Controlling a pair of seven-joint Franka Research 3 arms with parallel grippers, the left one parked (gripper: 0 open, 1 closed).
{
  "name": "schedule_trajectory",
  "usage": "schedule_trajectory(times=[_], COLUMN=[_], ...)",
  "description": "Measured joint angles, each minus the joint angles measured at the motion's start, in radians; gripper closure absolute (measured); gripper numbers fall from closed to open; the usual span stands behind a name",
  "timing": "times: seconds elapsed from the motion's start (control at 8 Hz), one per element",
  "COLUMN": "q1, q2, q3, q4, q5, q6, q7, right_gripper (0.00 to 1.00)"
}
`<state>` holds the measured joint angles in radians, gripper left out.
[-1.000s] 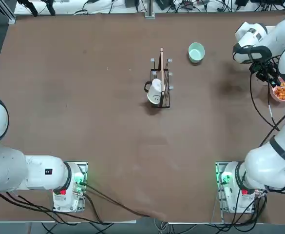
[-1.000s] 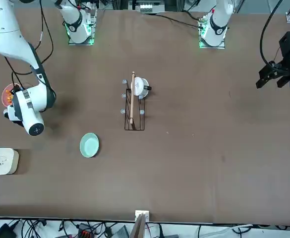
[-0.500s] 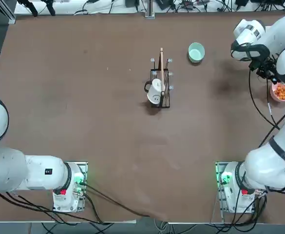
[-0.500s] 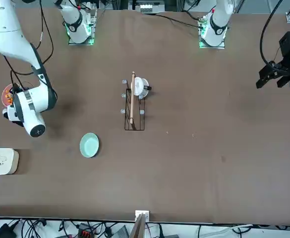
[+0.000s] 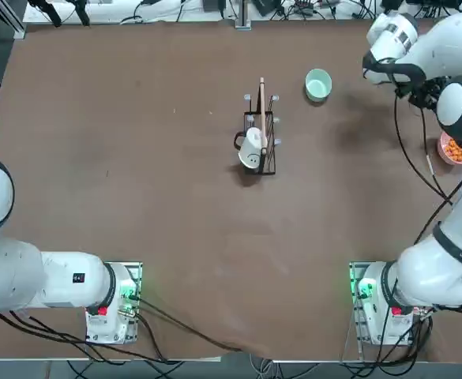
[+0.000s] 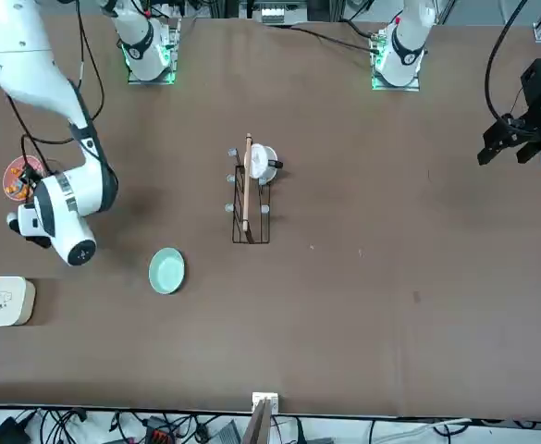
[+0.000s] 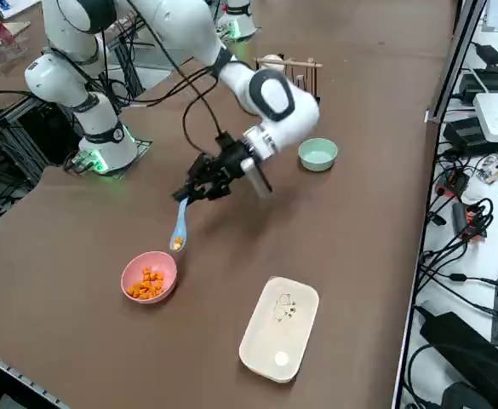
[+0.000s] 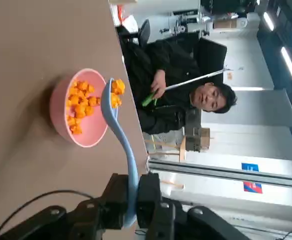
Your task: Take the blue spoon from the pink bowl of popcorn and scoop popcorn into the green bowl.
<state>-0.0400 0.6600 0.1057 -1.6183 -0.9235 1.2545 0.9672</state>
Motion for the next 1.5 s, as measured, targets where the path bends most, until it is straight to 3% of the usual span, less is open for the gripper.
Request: schedule_trajectory(times=[0.88, 1.5], q1=[0.337, 0.511], q2=[0.021, 0.093], q3=[0.008, 0.011], q4=[0.171, 0.292], q5=[0.016, 0.089], q6=[-0.053, -0.068], q7=[-0.004, -0.005], right_gripper=[0.87, 0.87])
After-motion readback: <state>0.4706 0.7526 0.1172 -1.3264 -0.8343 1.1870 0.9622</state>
